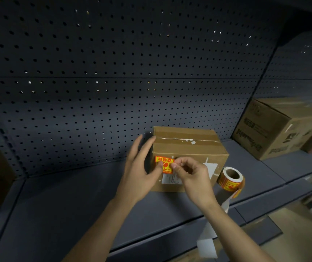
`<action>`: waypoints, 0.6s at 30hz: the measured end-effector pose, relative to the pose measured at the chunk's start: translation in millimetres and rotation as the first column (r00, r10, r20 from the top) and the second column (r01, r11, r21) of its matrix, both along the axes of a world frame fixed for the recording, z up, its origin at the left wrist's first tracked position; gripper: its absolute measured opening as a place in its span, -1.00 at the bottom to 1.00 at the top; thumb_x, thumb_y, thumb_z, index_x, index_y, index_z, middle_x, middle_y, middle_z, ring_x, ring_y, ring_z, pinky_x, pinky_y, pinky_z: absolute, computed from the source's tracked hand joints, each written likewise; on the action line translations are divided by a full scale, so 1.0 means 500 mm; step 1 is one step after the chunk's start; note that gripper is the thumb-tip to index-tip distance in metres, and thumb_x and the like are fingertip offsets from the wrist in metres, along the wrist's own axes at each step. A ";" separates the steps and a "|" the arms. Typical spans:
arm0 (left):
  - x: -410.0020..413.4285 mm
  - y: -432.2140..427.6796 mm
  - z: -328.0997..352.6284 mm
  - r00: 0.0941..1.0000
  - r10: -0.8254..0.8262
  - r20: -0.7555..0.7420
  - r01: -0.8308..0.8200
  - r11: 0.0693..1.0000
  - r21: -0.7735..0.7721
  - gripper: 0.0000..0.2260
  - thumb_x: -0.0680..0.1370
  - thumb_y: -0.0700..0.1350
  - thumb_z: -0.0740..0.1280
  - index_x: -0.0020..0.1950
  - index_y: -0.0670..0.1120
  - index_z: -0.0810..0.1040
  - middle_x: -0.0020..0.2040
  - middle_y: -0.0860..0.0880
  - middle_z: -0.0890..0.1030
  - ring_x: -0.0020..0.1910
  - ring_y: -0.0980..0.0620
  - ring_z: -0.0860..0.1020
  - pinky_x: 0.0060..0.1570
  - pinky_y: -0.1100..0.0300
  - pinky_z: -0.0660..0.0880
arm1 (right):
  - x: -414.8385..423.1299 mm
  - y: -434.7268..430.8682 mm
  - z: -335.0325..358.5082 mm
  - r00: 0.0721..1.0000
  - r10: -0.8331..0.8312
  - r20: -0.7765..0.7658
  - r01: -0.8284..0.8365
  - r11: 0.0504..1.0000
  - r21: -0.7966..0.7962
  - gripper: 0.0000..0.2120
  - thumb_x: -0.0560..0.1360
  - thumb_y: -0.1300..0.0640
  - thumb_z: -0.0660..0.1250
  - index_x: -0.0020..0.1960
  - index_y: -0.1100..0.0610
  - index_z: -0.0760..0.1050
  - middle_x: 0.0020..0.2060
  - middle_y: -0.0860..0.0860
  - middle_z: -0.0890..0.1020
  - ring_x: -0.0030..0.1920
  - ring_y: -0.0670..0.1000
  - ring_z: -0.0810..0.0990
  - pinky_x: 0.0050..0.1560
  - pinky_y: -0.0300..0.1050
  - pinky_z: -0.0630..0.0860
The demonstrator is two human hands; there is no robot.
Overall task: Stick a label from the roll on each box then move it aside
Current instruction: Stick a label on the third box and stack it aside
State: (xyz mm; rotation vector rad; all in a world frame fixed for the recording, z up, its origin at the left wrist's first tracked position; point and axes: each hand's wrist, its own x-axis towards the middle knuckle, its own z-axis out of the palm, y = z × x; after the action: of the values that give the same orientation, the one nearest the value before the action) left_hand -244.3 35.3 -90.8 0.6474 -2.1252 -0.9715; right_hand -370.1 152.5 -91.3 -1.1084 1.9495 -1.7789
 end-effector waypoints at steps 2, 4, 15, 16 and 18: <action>-0.009 -0.013 0.000 1.000 -0.031 0.000 0.031 1.000 -0.005 -0.46 0.54 0.02 0.42 0.48 0.26 0.34 0.57 0.16 0.20 0.49 0.27 0.18 0.42 0.24 0.20 | -0.002 -0.004 -0.001 1.000 -0.006 -0.008 0.006 1.000 -0.002 -0.87 0.55 0.26 0.39 -0.14 0.09 0.61 -0.34 -0.14 0.63 -0.29 -0.17 0.53 -0.18 -0.26 0.48; -0.020 -0.026 -0.008 0.999 -0.035 -0.021 0.035 0.999 -0.019 -0.56 0.55 0.02 0.41 0.43 0.15 0.47 0.50 0.11 0.39 0.46 0.23 0.32 0.45 0.16 0.32 | -0.003 -0.006 -0.003 1.000 -0.018 -0.018 0.019 1.000 0.005 -0.87 0.55 0.25 0.39 -0.15 0.08 0.61 -0.33 -0.14 0.63 -0.29 -0.17 0.53 -0.17 -0.26 0.47; -0.038 -0.041 -0.033 0.988 -0.067 -0.141 0.066 0.998 -0.011 -0.67 0.54 -0.11 0.44 0.30 0.04 0.59 0.28 0.20 0.55 0.24 0.14 0.59 0.23 0.03 0.57 | 0.002 -0.006 -0.002 0.975 -0.177 -0.137 0.187 0.980 0.063 -0.95 0.51 0.16 0.46 -0.13 0.05 0.65 -0.30 -0.12 0.69 -0.26 -0.21 0.62 -0.21 -0.38 0.49; -0.039 -0.040 -0.032 0.987 -0.069 -0.143 0.068 0.998 -0.012 -0.67 0.54 -0.13 0.44 0.30 0.03 0.59 0.27 0.20 0.55 0.24 0.14 0.59 0.23 0.04 0.57 | 0.000 -0.004 -0.001 0.969 -0.179 -0.173 0.196 0.977 0.082 -0.96 0.51 0.14 0.47 -0.12 0.04 0.65 -0.29 -0.12 0.69 -0.24 -0.20 0.63 -0.20 -0.37 0.49; -0.039 -0.041 -0.032 0.988 -0.069 -0.137 0.069 0.998 -0.010 -0.67 0.54 -0.13 0.44 0.30 0.04 0.59 0.26 0.22 0.55 0.24 0.15 0.59 0.24 0.05 0.56 | -0.006 -0.001 0.003 0.958 -0.178 -0.226 0.209 0.970 0.122 -0.94 0.50 0.09 0.47 -0.14 0.04 0.64 -0.29 -0.11 0.69 -0.23 -0.17 0.64 -0.19 -0.29 0.54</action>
State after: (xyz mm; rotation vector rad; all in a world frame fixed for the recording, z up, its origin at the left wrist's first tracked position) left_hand -263.8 15.0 -106.6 0.4925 -2.0396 -1.0177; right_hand -373.0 151.9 -90.0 -1.1329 2.3476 -1.6344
